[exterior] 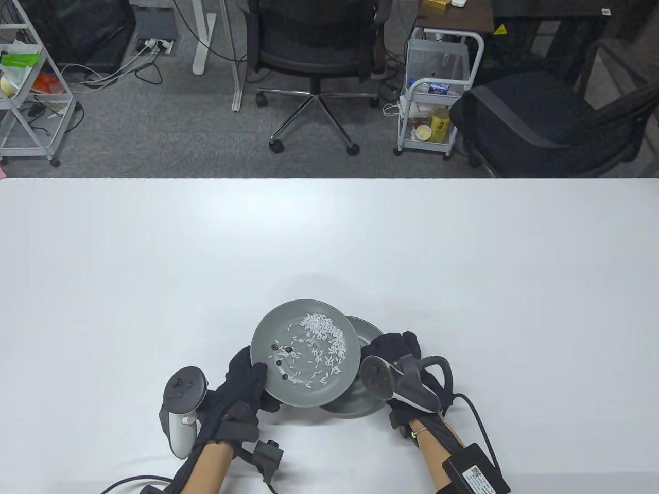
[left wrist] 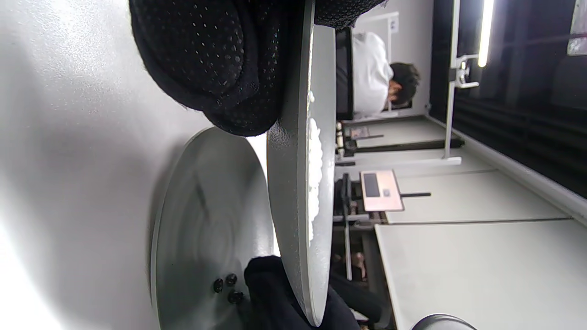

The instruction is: Pick coffee beans with hand pinch into plate

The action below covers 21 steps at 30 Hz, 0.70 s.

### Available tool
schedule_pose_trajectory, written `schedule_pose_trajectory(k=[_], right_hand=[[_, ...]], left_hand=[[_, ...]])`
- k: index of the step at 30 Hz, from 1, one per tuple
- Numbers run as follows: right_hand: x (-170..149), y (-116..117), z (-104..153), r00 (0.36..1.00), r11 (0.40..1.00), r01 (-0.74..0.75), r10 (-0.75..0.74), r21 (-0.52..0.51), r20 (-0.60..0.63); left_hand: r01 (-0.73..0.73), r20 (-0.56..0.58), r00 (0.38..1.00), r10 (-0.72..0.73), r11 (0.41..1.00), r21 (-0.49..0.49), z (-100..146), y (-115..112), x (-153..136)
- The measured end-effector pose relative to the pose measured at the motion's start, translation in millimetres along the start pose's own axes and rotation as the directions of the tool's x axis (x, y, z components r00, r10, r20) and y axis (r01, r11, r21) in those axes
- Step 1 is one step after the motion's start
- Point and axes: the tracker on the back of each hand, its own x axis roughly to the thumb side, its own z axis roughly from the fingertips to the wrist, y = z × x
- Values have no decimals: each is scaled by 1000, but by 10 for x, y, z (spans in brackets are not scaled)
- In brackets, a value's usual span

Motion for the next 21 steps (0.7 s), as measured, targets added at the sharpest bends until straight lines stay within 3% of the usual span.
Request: schedule_pose_trajectory(k=[3, 10, 21], right_hand=[[-60, -63, 0, 999, 999, 31, -32, -25, -22], [-119, -307, 59, 985, 966, 163, -171, -202, -23], [487, -456, 185, 969, 965, 170, -127, -202, 212]], left_hand=[[2, -3, 1000, -2, 1000, -1, -2, -3, -3], [17, -11, 1000, -17, 1000, -15, -15, -21, -14], [40, 2, 999, -40, 998, -45, -26, -76, -15]])
